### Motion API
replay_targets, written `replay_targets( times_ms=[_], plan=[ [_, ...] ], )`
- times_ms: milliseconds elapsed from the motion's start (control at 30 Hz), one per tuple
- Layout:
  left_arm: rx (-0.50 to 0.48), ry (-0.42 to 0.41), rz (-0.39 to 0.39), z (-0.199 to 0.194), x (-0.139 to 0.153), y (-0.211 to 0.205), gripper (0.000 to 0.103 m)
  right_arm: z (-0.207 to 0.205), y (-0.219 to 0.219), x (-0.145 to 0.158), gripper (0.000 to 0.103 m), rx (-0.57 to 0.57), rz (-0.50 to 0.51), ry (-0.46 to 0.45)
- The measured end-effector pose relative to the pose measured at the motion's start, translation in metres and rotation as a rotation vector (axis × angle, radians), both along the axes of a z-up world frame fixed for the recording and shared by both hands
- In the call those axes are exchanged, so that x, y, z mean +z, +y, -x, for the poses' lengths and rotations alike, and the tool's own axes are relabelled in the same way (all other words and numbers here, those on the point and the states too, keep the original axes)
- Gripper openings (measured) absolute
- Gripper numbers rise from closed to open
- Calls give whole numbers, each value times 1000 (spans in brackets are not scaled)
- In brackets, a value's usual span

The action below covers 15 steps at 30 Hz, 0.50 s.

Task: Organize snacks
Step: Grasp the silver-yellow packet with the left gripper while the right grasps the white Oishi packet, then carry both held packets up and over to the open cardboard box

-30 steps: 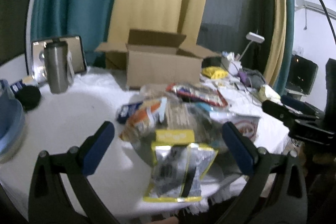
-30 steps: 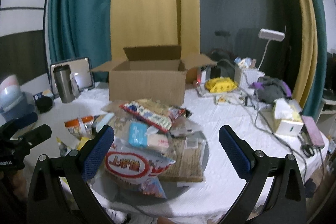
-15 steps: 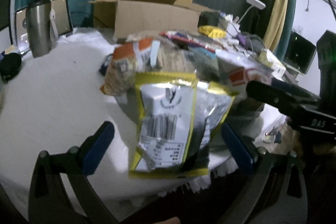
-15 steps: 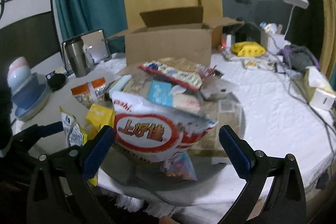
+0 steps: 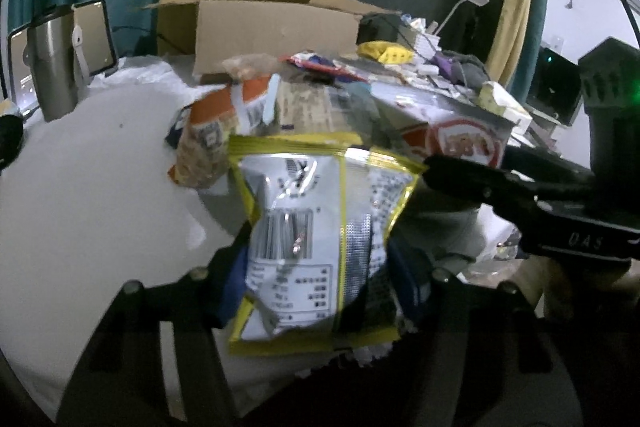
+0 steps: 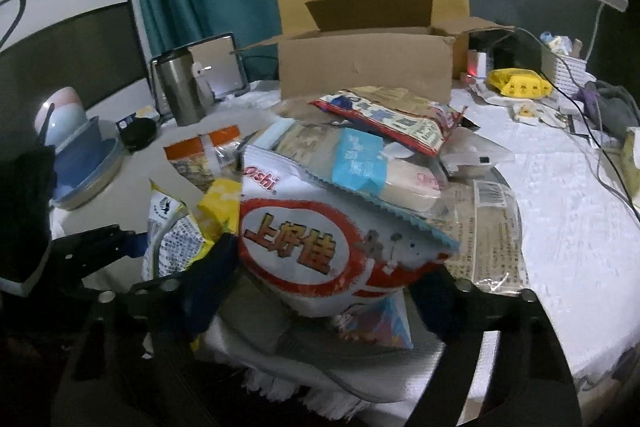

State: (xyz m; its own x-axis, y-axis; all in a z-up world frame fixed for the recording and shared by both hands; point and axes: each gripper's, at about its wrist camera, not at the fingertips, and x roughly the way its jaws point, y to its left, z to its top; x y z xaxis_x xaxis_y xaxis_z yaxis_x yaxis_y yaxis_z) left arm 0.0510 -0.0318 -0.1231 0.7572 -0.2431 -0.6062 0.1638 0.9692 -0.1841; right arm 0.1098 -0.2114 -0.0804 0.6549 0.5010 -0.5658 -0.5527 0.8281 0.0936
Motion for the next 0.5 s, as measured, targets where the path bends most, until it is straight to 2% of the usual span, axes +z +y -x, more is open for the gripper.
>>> replay_targets(
  times_ms=[133,500],
  plan=[
    [8,-36,-10,4,13,0,62,8,-5,14,70,5,-36,-54],
    [10,-131,-32,4,55,-2,62,11,-22,51,69,-5,-80,-143]
  ],
)
